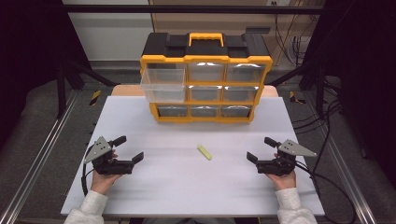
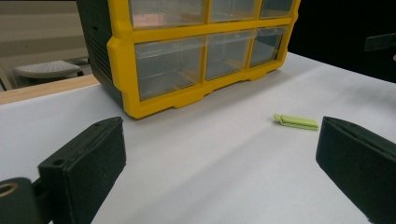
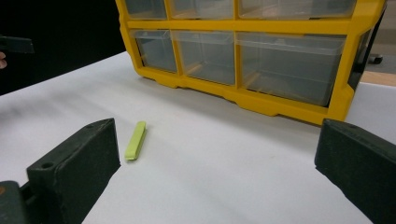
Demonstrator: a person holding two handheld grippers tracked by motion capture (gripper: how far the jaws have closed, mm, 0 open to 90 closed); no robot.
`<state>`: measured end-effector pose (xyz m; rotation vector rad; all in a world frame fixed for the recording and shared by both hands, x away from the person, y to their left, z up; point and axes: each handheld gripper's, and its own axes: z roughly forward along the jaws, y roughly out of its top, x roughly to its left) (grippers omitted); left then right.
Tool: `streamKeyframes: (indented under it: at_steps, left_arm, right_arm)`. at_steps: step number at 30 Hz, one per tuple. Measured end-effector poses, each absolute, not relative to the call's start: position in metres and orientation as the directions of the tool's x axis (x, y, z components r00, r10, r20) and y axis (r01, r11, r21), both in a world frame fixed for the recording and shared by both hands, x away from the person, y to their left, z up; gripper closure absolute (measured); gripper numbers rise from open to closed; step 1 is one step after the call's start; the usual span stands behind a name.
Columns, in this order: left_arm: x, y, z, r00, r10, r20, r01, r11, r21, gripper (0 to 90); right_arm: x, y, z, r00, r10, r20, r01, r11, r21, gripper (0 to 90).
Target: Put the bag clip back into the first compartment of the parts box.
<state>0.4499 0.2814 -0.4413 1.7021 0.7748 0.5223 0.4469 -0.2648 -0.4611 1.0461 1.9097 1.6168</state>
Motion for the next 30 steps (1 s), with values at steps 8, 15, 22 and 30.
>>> streamKeyframes:
  at_steps: [8, 15, 22, 30]
  left_arm:
    - [0.45, 0.282, -0.442, 0.683, 0.729, -0.048, 0.23, -0.151, 0.961, 1.5]
    - [0.45, 0.283, -0.443, 0.682, 0.73, -0.047, 0.232, -0.155, 0.96, 1.5]
    - [0.451, 0.282, -0.444, 0.682, 0.73, -0.044, 0.234, -0.16, 0.959, 1.5]
    - [0.452, 0.282, -0.445, 0.681, 0.731, -0.042, 0.237, -0.166, 0.957, 1.5]
  right_arm:
    - [0.447, -0.264, -0.461, -0.629, 0.764, 0.145, 0.268, 0.038, 0.963, 0.5]
    - [0.448, -0.262, -0.459, -0.629, 0.764, 0.148, 0.272, 0.037, 0.962, 0.5]
    - [0.447, -0.255, -0.454, -0.646, 0.754, 0.124, 0.263, 0.067, 0.962, 0.5]
    - [0.448, -0.244, -0.45, -0.658, 0.747, 0.1, 0.257, 0.098, 0.961, 0.5]
